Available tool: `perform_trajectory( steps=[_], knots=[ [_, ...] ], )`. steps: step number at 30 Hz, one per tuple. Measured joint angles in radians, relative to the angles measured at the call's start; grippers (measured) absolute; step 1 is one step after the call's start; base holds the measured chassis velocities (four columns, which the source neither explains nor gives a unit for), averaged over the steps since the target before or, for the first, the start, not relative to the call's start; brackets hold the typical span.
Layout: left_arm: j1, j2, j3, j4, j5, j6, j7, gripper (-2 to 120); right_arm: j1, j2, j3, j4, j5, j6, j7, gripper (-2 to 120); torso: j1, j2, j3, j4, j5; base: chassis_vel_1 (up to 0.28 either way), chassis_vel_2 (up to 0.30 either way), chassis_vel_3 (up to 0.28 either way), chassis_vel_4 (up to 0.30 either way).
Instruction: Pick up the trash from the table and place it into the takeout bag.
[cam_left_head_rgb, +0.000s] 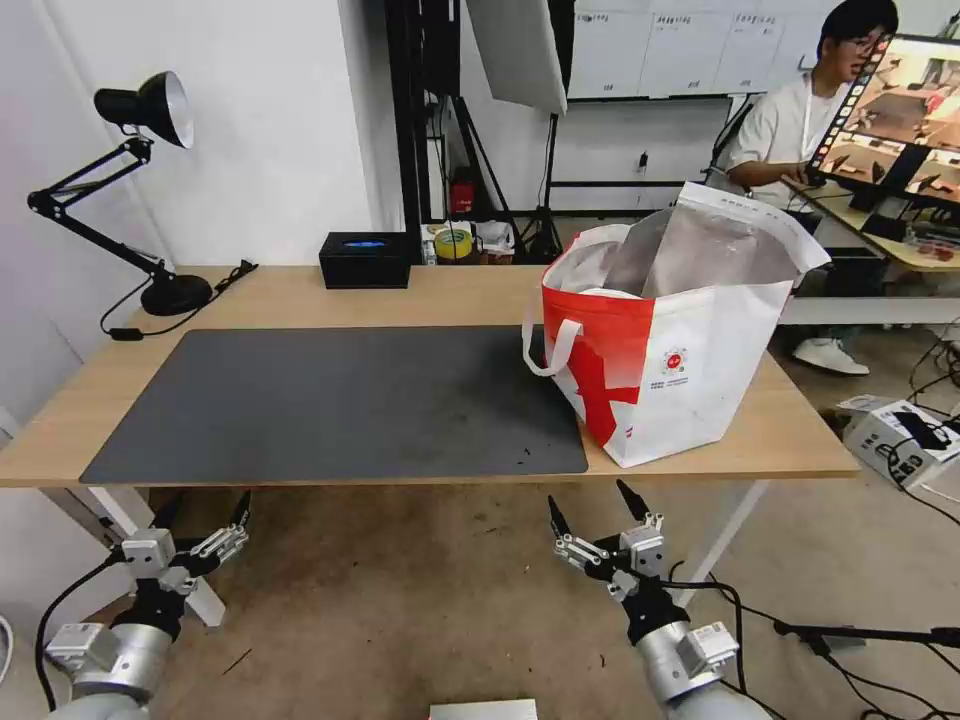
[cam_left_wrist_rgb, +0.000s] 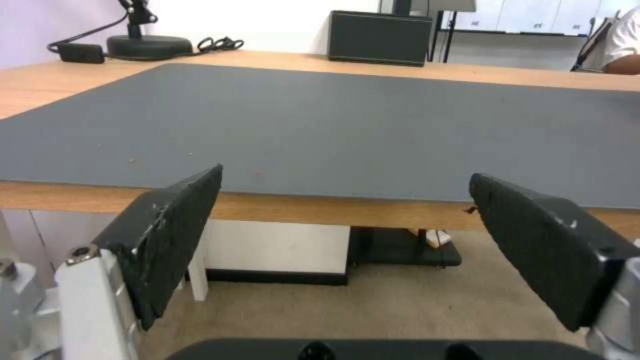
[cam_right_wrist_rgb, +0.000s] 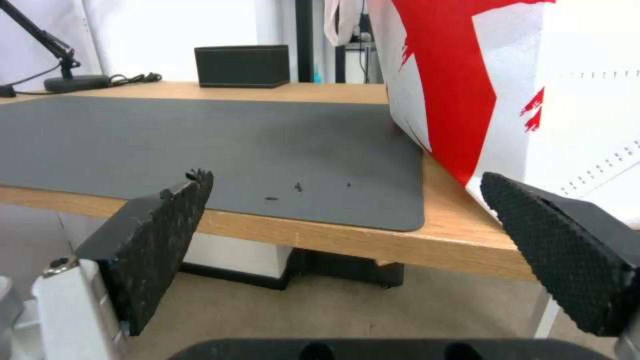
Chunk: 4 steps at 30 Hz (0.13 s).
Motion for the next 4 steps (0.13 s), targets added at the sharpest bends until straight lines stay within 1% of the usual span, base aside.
perform_trajectory(
  steps=[4],
  knots=[
    [0.000, 0.000, 0.000, 0.000, 0.000, 0.000, 0.000, 100, 0.000, 0.000, 0.000, 0.000, 0.000, 0.000, 0.000, 100, 0.000, 0.000, 0.000, 0.0000, 0.0000, 0.000, 0.000, 0.000, 0.000]
  ],
)
